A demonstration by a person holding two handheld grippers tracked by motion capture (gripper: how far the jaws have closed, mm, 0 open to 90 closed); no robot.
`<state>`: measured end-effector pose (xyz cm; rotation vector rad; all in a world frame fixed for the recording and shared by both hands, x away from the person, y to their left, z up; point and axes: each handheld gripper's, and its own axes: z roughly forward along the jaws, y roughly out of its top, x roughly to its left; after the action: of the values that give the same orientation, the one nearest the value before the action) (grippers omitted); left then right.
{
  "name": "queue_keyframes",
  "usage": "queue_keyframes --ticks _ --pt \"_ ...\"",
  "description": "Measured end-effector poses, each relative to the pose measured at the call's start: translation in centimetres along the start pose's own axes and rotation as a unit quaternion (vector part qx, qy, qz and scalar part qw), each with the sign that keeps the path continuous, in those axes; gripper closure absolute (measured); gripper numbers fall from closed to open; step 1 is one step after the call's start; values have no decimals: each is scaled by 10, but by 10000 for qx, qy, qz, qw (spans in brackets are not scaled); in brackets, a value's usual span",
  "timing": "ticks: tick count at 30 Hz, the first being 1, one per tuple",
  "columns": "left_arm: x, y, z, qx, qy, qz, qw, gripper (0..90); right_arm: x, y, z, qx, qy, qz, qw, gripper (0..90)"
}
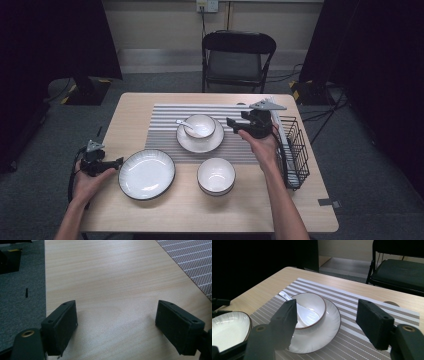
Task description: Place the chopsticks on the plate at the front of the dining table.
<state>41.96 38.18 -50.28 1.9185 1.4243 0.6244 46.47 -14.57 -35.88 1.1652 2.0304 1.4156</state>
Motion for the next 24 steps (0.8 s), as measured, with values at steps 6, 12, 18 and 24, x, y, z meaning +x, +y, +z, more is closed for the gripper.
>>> queue_keyframes --ticks 6,12,18,24 --pt "0 0 0 1 -1 2 10000 172 -9 0 -6 -29 -114 64 9999 332" --pt "0 0 1 -3 -23 0 10000 170 -17 -1 -13 -4 -165 76 9998 346" --pt "0 0 1 -1 -19 -2 10000 170 -29 -1 -24 -43 -376 139 9992 355" --pt "0 0 1 -1 -19 0 10000 170 -37 -2 -30 -162 -435 118 9989 387"
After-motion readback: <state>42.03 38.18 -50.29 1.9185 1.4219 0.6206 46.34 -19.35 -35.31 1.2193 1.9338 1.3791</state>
